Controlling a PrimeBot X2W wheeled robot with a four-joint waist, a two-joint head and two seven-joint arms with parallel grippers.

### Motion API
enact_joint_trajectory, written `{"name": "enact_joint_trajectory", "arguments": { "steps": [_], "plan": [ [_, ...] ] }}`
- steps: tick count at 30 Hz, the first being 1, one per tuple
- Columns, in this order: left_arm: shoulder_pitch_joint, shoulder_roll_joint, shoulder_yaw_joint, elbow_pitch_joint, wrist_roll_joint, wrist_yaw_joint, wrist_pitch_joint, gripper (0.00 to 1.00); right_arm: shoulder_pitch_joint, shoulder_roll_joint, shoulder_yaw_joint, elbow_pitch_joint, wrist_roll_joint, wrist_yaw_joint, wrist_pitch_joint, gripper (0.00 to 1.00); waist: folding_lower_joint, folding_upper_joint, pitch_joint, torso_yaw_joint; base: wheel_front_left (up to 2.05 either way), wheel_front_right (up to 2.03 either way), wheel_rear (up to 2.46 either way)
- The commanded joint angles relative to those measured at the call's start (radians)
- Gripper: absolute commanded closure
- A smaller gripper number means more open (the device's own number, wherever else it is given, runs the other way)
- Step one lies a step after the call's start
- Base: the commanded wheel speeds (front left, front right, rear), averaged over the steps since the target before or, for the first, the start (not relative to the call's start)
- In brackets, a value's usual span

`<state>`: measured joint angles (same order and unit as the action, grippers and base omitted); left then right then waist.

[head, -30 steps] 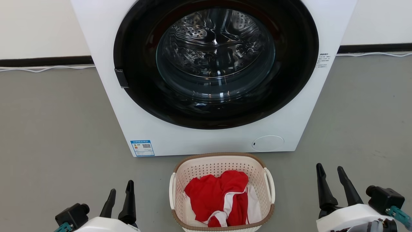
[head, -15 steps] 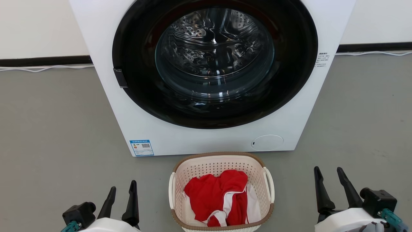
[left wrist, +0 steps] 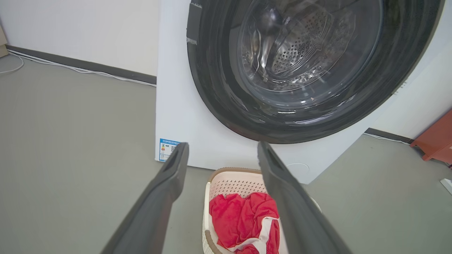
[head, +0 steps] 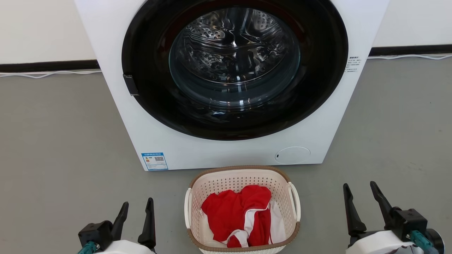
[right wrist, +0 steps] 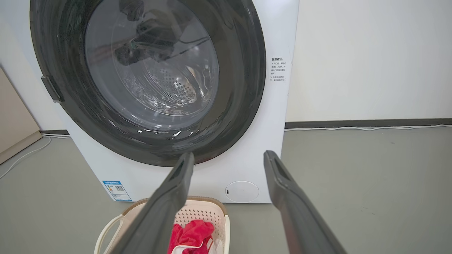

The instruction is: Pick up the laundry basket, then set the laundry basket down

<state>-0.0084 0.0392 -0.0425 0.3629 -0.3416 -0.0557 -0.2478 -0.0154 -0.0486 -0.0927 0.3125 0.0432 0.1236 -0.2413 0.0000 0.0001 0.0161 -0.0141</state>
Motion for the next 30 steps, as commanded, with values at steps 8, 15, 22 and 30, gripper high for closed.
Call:
{"name": "enact_joint_trajectory", "arguments": {
  "steps": [8,15,22,30],
  "plan": [
    [-0.046,0.011,0.024,-0.013,0.025,0.011,-0.014,0.00,-0.010,-0.003,0.017,-0.011,-0.026,0.007,-0.020,0.00,0.0000,-0.0001,0.001,0.000,0.00,0.00,0.00],
    [-0.049,0.011,0.026,-0.008,0.023,0.011,-0.014,0.00,-0.014,-0.002,0.012,-0.004,-0.028,0.007,-0.020,0.00,0.0000,-0.0001,0.001,0.000,0.00,0.00,0.00],
    [-0.052,0.011,0.026,-0.005,0.024,0.010,-0.014,0.00,-0.016,-0.002,0.015,-0.001,-0.025,0.007,-0.020,0.00,0.0000,-0.0001,0.005,-0.001,0.00,0.00,0.00],
    [-0.072,0.011,0.024,-0.006,0.029,0.009,-0.014,0.00,-0.033,-0.002,0.018,0.006,-0.030,0.007,-0.020,0.00,0.0000,-0.0001,0.038,0.004,0.00,0.00,0.00]
  ]
}}
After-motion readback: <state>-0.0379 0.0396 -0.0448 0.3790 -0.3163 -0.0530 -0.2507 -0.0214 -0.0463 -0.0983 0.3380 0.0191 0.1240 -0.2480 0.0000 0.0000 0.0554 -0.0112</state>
